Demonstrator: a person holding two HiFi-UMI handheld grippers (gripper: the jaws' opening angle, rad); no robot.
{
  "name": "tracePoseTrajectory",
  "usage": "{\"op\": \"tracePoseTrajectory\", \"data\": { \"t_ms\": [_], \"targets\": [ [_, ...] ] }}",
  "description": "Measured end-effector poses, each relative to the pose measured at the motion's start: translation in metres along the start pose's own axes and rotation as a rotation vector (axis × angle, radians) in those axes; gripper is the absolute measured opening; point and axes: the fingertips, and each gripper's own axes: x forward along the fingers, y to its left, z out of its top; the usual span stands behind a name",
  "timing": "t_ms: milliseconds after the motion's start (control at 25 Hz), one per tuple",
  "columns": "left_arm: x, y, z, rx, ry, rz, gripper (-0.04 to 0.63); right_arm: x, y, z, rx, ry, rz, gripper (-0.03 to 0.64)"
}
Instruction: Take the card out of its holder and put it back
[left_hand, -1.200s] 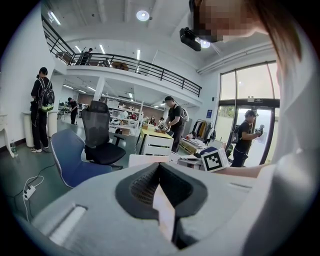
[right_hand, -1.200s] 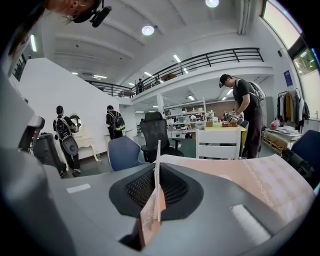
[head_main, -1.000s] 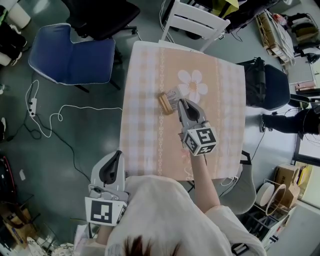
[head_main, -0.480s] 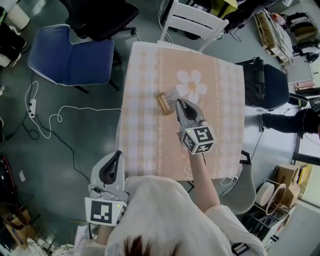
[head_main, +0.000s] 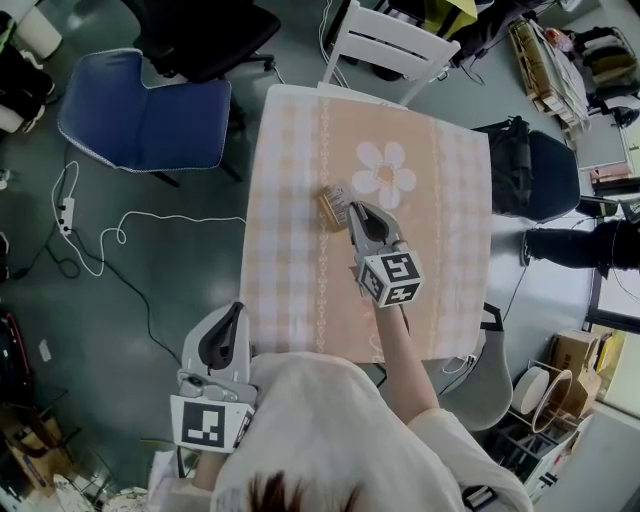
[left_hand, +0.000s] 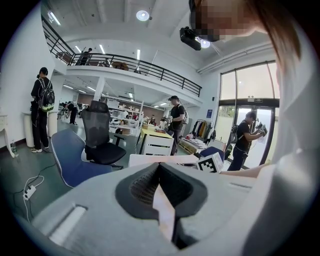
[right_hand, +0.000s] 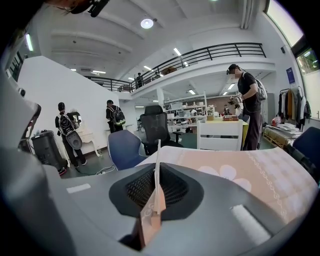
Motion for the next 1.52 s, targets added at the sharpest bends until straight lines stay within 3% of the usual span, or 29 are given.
{"op": "tracePoseTrajectory", "data": {
  "t_ms": [1520],
  "targets": [
    [-0.0015,0.0012,0.0025,-0.005,-0.011,0.003,0.000,0.0045,-0.0025,-0.0057,0.015,-0.025,0.005,0.014]
  ]
}}
